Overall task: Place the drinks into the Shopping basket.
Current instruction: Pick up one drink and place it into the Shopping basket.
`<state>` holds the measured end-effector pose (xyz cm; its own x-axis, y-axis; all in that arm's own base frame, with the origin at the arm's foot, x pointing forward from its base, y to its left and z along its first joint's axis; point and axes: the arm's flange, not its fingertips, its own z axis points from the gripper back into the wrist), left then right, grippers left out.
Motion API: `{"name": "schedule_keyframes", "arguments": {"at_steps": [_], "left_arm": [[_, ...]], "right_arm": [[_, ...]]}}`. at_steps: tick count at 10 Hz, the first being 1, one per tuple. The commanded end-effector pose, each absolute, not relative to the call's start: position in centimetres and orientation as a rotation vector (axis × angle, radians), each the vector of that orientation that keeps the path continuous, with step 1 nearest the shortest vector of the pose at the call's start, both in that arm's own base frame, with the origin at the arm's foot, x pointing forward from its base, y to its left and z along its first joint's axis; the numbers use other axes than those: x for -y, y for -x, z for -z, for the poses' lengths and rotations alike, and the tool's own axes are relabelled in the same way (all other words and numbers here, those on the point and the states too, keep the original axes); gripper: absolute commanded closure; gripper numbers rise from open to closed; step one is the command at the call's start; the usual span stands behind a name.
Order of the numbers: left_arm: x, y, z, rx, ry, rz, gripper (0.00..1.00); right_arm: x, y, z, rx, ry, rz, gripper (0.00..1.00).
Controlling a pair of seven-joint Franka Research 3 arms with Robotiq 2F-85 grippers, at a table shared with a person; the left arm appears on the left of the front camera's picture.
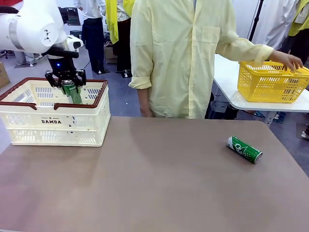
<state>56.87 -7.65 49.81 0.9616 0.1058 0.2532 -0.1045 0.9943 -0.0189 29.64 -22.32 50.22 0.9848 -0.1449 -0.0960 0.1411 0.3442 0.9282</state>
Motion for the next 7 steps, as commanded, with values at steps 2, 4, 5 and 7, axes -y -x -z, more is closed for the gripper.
{"name": "schedule_keyframes", "arguments": {"at_steps": [2,4,5,7], "left_arm": [[8.2,-57.7,-44.6,0.17,-0.023,-0.101,1.0],[8.5,-57.9,-44.0,0.179,0.04,-0.085,1.0],[8.5,-58.0,-43.8,0.183,0.026,-0.091,1.0],[8.6,-58.2,-42.8,0.154,0.017,-0.087,1.0]], "right_arm": [[22.3,-29.8,-50.5,0.007,-1.214,0.177,0.0],[22.3,-29.8,-50.5,0.007,-1.214,0.177,0.0],[22.3,-29.8,-50.5,0.007,-1.214,0.177,0.0],[22.3,-29.8,-50.5,0.007,-1.214,0.177,0.0]]}}
